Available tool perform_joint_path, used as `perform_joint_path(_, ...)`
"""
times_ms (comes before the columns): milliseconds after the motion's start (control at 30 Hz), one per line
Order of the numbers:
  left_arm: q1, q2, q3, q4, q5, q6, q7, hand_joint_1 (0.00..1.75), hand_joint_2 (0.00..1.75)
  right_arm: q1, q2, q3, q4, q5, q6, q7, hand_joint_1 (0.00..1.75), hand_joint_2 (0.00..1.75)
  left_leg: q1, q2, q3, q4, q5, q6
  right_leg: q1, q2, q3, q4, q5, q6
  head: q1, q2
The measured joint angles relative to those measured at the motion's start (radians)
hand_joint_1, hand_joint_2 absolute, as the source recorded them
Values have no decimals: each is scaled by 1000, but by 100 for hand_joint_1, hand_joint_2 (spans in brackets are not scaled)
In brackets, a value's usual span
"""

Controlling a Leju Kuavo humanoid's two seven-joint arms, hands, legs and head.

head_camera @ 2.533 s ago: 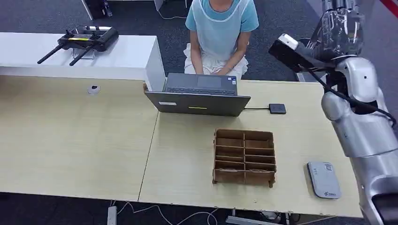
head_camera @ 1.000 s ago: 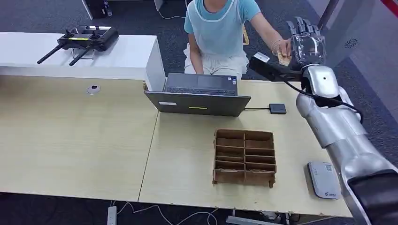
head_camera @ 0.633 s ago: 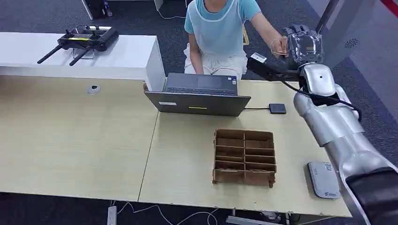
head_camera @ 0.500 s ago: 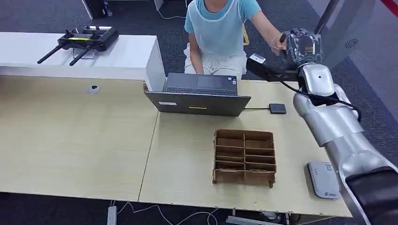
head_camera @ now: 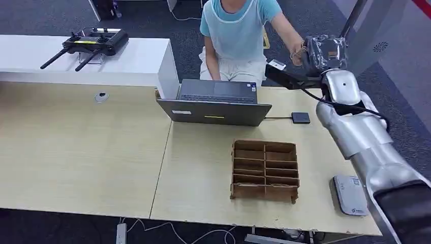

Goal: Pass the card to the sensor for recognition and then transmit it.

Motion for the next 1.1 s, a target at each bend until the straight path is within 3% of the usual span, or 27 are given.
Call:
perform_joint_path(133,0,0,0,0,5,0,0,0,0,3,5,-9,-1,-58,-10,-22,175,175,0,0,0,0,0,0,0,0,0,0,0,0,0,0)
perform_joint_path(367,1,-2,0,0,27,4,0,0,0,71,13,-110,-79,-297,-39,-93,175,175,0,0,0,0,0,0,0,0,0,0,0,0,0,0)
perform_joint_path(533,3,-5,0,0,55,13,0,0,0,155,8,-223,-208,-521,22,-136,175,175,0,0,0,0,0,0,0,0,-1,-1,0,0,0,0)
perform_joint_path(800,13,-10,0,0,96,29,0,0,0,288,-60,-384,-378,-704,89,-166,175,175,0,-3,0,1,0,0,0,-3,0,-2,0,0,0,0)
perform_joint_path(900,18,-14,3,0,118,32,0,0,0,386,-93,-465,-445,-860,173,-211,175,175,0,-4,-1,1,-1,1,0,-3,0,-2,0,0,0,0)
perform_joint_path(1000,18,-20,3,0,136,40,0,0,0,525,-99,-562,-530,-1218,400,-274,175,175,0,-4,-1,1,-1,2,0,-4,0,-2,-1,1,0,0)
perform_joint_path(1033,18,-21,4,0,142,41,0,0,0,569,-99,-588,-560,-1291,438,-294,175,175,0,-5,-1,1,-2,2,0,-4,0,-2,-1,1,0,0)
perform_joint_path(1100,20,-24,4,0,150,47,0,0,0,659,-106,-630,-615,-1307,447,-311,175,175,0,-7,-1,1,-2,2,0,-6,0,-2,-2,2,0,0)
